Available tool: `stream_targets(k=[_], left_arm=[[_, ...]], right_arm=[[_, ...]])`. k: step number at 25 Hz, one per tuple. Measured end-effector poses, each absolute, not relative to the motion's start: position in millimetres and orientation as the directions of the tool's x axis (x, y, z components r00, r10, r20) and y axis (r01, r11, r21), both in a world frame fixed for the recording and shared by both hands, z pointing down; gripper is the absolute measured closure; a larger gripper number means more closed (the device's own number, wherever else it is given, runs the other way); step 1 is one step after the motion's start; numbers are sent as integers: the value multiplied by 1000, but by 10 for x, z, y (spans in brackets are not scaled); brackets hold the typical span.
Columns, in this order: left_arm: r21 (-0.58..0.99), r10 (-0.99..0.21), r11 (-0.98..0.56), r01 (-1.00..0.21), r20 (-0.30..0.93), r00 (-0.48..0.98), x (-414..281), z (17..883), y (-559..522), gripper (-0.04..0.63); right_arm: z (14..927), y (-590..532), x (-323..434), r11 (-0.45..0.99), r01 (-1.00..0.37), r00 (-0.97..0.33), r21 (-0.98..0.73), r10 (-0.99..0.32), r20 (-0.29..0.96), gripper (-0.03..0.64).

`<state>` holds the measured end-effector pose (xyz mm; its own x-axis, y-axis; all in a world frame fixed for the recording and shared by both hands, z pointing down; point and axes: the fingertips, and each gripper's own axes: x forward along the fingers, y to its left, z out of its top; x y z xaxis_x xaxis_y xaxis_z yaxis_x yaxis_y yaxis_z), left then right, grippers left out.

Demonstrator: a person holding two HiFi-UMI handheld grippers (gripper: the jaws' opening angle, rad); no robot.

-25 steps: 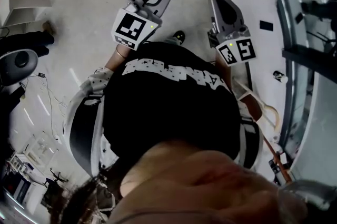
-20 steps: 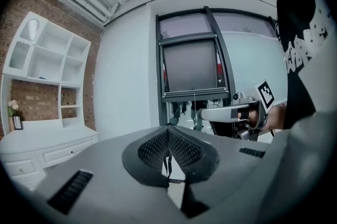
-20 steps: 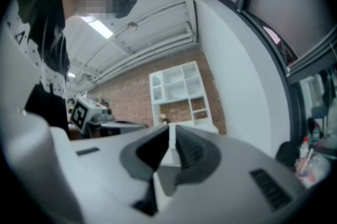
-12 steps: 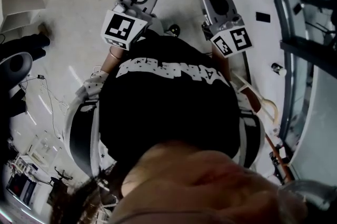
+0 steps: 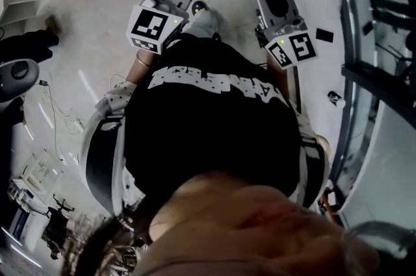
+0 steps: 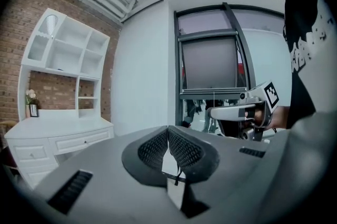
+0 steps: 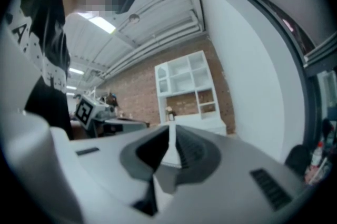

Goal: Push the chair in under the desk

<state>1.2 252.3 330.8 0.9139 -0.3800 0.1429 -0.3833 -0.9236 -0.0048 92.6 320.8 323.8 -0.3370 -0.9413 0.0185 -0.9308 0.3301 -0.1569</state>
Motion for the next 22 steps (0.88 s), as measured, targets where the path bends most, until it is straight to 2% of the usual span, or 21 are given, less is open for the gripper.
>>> stream_targets(k=[6,19,20,22], left_arm=[[20,-435,-896,-444,166,885,29,3466,2138,560],[-23,-543,-826,-564,307,782,-114,3963,1599,558],[-26,-538,-827,-562,325,777,-121,4020,1586,550],[-37,-530,-829,-558,367,764,-137,4150,1561,492]], right_arm=[[3311,2771,1014,389,-912,-398,-134,-916,53,583],[3754,2091,1173,500,-860,-510,-103,-840,185,582],[3804,2057,1164,510,-855,-518,-97,-831,202,581],[3906,1987,1138,531,-843,-535,-87,-812,233,578]])
